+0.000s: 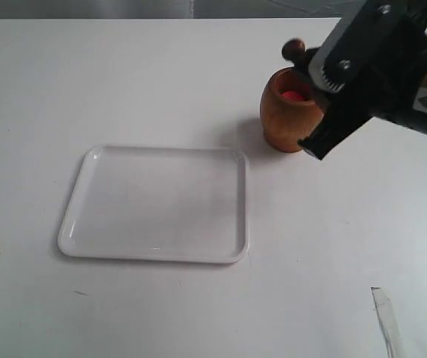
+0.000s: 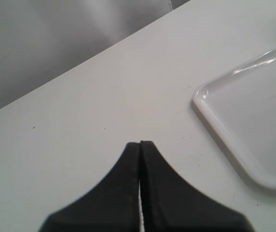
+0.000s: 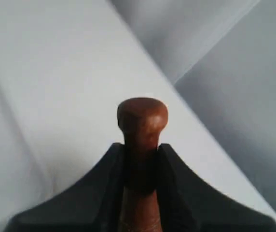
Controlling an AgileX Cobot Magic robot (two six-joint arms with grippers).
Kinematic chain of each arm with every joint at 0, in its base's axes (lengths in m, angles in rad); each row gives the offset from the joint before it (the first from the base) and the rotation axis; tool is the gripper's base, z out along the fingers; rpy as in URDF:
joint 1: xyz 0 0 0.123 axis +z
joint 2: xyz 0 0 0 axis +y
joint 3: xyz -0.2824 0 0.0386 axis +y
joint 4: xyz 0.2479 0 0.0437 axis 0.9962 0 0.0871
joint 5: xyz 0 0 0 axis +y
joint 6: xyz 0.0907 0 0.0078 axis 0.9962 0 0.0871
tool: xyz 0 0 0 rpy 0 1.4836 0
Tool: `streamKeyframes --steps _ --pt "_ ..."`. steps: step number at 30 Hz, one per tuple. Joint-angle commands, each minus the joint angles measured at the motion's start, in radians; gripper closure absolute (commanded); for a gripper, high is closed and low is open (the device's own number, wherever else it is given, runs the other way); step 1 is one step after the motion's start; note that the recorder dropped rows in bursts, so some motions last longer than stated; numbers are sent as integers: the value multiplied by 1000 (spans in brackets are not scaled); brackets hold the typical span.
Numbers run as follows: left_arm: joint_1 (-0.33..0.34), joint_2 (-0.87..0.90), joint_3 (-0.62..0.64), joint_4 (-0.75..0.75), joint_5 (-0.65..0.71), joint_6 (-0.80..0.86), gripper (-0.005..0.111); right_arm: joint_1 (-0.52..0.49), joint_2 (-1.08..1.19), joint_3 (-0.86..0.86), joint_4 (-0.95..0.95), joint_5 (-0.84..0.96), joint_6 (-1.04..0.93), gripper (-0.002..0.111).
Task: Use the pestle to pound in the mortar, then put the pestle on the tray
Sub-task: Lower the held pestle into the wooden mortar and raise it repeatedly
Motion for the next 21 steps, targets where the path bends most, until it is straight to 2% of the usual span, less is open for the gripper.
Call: streamKeyframes --steps 1,5,7,13,21 --pt "-8 -1 1 -7 -3 -8 107 0 -39 85 147 -390 39 108" --pt "-8 -1 1 -7 -3 -8 107 0 1 150 330 -729 51 108" --pt "-8 -1 1 -7 -3 -8 107 0 44 167 406 -841 71 108" --pt "-8 -1 1 -7 -3 -8 107 0 254 143 416 -953 180 108" --pt "-8 -1 1 -7 -3 -8 107 0 498 28 425 -983 266 108"
